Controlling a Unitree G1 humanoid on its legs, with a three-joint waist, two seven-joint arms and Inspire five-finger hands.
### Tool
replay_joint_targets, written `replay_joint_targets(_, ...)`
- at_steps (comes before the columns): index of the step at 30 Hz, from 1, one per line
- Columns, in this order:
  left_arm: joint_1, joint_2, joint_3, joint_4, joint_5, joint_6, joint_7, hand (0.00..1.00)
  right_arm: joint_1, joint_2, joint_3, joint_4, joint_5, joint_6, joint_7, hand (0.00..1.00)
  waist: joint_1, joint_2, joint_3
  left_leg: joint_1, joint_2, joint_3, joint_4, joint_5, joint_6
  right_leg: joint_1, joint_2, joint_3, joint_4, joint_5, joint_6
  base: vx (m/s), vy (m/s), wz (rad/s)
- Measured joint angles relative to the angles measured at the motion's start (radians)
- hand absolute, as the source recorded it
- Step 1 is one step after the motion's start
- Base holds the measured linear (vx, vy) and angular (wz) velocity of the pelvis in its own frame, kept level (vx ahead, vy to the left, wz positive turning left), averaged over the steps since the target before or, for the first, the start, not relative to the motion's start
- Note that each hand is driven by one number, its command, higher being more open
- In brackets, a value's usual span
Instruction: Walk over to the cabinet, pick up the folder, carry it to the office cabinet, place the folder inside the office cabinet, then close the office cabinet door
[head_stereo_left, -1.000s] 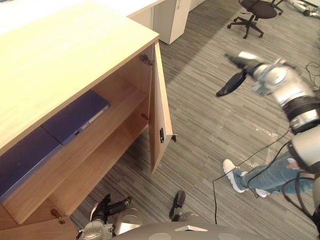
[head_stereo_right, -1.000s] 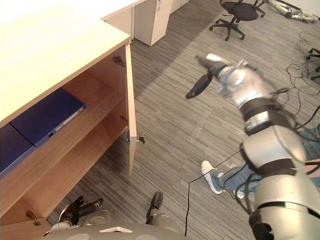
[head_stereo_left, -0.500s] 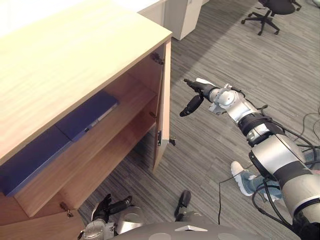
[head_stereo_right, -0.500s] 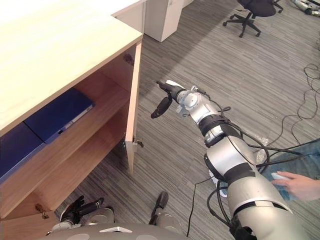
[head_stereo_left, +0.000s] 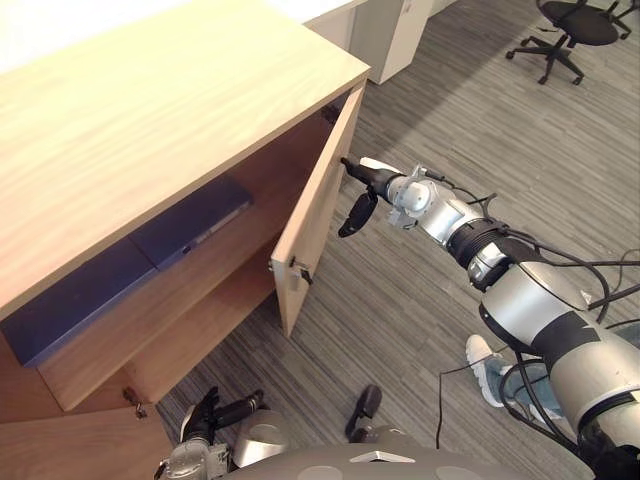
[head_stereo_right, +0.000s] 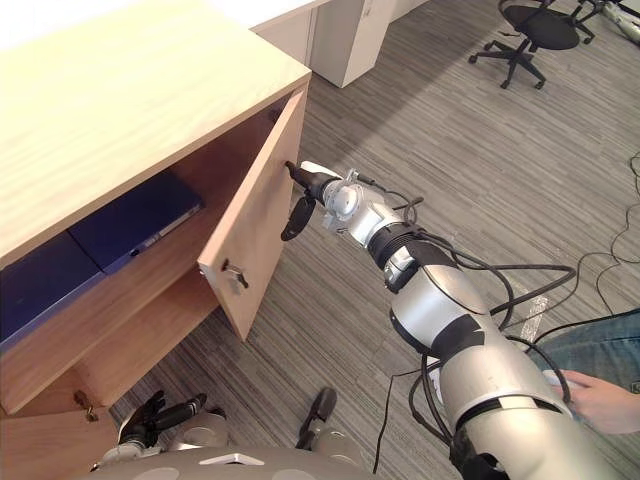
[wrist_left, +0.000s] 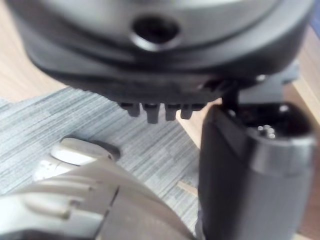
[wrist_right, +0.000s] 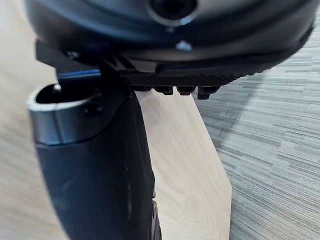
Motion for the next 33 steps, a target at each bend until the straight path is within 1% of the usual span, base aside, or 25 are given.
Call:
replay_joint_targets(5, -0.005, -0.005, 0.009, 0.000, 0.010, 0.000, 0.010, 1.00, 0.000, -0.024, 0.062, -0.062, 0.072, 0.004, 0.041, 1.00, 0.005, -0.001, -0.001, -0.002, 0.002, -0.020, -0.028, 0.028, -0.009, 0.001, 0.002, -0.025, 0.000, -0.009, -0.004, -0.04, -0.005, 0.15)
replay_joint_targets(7, -0.006, -0.004, 0.015, 0.000, 0.011, 0.000, 0.012, 1.00, 0.000, -0.024, 0.065, -0.075, 0.092, 0.003, 0.059, 1.00, 0.010, -0.004, -0.003, -0.006, 0.001, -0.027, -0.030, 0.032, -0.011, 0.002, 0.001, -0.029, -0.001, -0.018, -0.004, -0.07, 0.008, 0.08)
replay_joint_targets(11, -0.011, -0.004, 0.032, 0.001, 0.018, 0.001, 0.014, 1.00, 0.012, -0.046, 0.064, -0.112, 0.115, 0.003, 0.060, 1.00, 0.012, -0.007, -0.005, -0.021, 0.001, -0.054, -0.030, 0.045, -0.014, 0.002, 0.000, -0.051, -0.005, -0.022, -0.005, -0.06, 0.005, 0.19)
replay_joint_targets(13, -0.011, -0.006, 0.041, 0.002, 0.018, 0.002, 0.014, 1.00, 0.039, -0.061, 0.058, -0.133, 0.124, -0.015, 0.057, 1.00, 0.017, -0.009, -0.011, -0.025, 0.001, -0.064, -0.030, 0.049, -0.016, 0.002, 0.000, -0.058, 0.000, -0.022, -0.006, -0.03, 0.018, 0.14)
replay_joint_targets(14, -0.011, -0.005, 0.041, 0.005, 0.018, 0.002, 0.015, 1.00, 0.065, -0.064, 0.051, -0.146, 0.125, -0.037, 0.059, 1.00, 0.018, -0.010, -0.017, -0.028, -0.001, -0.068, -0.030, 0.051, -0.016, 0.002, -0.002, -0.062, 0.000, -0.022, -0.006, -0.02, 0.028, 0.15)
replay_joint_targets(18, -0.007, -0.004, 0.050, 0.026, 0.021, 0.004, 0.014, 1.00, 0.198, -0.059, 0.017, -0.196, 0.143, -0.084, 0.063, 1.00, 0.021, -0.016, -0.058, -0.032, -0.011, -0.081, -0.033, 0.059, -0.011, 0.003, -0.014, -0.075, 0.001, -0.022, -0.006, 0.00, 0.066, 0.13)
replay_joint_targets(20, -0.006, -0.004, 0.053, 0.036, 0.046, 0.005, 0.013, 1.00, 0.305, -0.057, -0.046, -0.211, 0.142, -0.101, 0.065, 1.00, 0.020, -0.017, -0.060, -0.007, -0.030, -0.094, -0.050, 0.071, -0.004, 0.023, -0.033, -0.082, 0.001, -0.023, 0.002, 0.01, 0.092, 0.19)
replay_joint_targets(22, -0.004, -0.004, 0.063, 0.047, 0.049, 0.006, 0.012, 1.00, 0.395, -0.057, -0.091, -0.208, 0.115, -0.102, 0.065, 1.00, 0.014, -0.020, -0.063, 0.007, -0.053, -0.101, -0.068, 0.083, 0.006, 0.037, -0.057, -0.089, 0.001, -0.021, 0.014, -0.03, 0.127, 0.20)
replay_joint_targets(24, -0.002, -0.004, 0.082, 0.063, 0.062, 0.009, 0.010, 1.00, 0.501, -0.056, -0.152, -0.185, 0.057, -0.101, 0.063, 1.00, -0.006, -0.023, -0.065, 0.012, -0.084, -0.107, -0.077, 0.095, 0.023, 0.044, -0.091, -0.097, 0.001, -0.010, 0.031, -0.05, 0.161, 0.19)
replay_joint_targets(26, 0.001, -0.003, 0.086, 0.070, 0.080, 0.019, 0.012, 1.00, 0.577, -0.049, -0.201, -0.160, 0.010, -0.100, 0.056, 1.00, -0.012, -0.025, -0.066, 0.021, -0.100, -0.110, -0.084, 0.102, 0.033, 0.053, -0.111, -0.099, 0.001, -0.004, 0.040, -0.05, 0.103, 0.13)
replay_joint_targets(27, 0.001, 0.004, 0.089, 0.075, 0.086, 0.022, 0.011, 1.00, 0.650, -0.032, -0.264, -0.129, -0.047, -0.098, 0.052, 1.00, -0.017, -0.031, -0.069, 0.021, -0.113, -0.112, -0.084, 0.105, 0.038, 0.055, -0.127, -0.099, 0.001, -0.002, 0.046, -0.05, 0.097, 0.10)
replay_joint_targets(29, 0.002, 0.008, 0.106, 0.084, 0.087, 0.024, 0.011, 1.00, 0.727, 0.018, -0.340, -0.077, -0.108, -0.091, 0.027, 1.00, -0.032, -0.043, -0.075, 0.021, -0.125, -0.112, -0.084, 0.107, 0.043, 0.055, -0.139, -0.094, 0.003, 0.002, 0.051, -0.04, 0.086, 0.02)
replay_joint_targets(30, 0.001, 0.007, 0.123, 0.092, 0.087, 0.026, 0.012, 1.00, 0.763, 0.051, -0.381, -0.050, -0.138, -0.088, 0.011, 1.00, -0.037, -0.045, -0.075, 0.024, -0.127, -0.112, -0.084, 0.105, 0.045, 0.051, -0.144, -0.083, 0.017, -0.001, 0.053, -0.03, 0.069, -0.13)
replay_joint_targets(31, 0.000, 0.008, 0.141, 0.102, 0.088, 0.029, 0.012, 1.00, 0.811, 0.097, -0.434, -0.017, -0.172, -0.081, -0.010, 1.00, -0.042, -0.050, -0.074, 0.036, -0.127, -0.107, -0.086, 0.103, 0.049, 0.048, -0.145, -0.053, 0.038, -0.009, 0.058, -0.02, 0.048, -0.17)
replay_joint_targets(32, 0.000, 0.008, 0.156, 0.105, 0.090, 0.031, 0.012, 1.00, 0.837, 0.121, -0.462, 0.001, -0.179, -0.080, -0.021, 1.00, -0.047, -0.053, -0.076, 0.039, -0.126, -0.105, -0.086, 0.101, 0.051, 0.045, -0.145, -0.025, 0.049, -0.018, 0.064, -0.01, 0.043, -0.12)
replay_joint_targets(33, -0.001, 0.009, 0.181, 0.116, 0.098, 0.041, 0.017, 1.00, 0.887, 0.173, -0.526, 0.040, -0.198, -0.079, -0.045, 1.00, -0.059, -0.056, -0.079, 0.038, -0.124, -0.108, -0.090, 0.100, 0.051, 0.031, -0.143, 0.066, 0.072, -0.038, 0.081, 0.01, 0.047, 0.10)
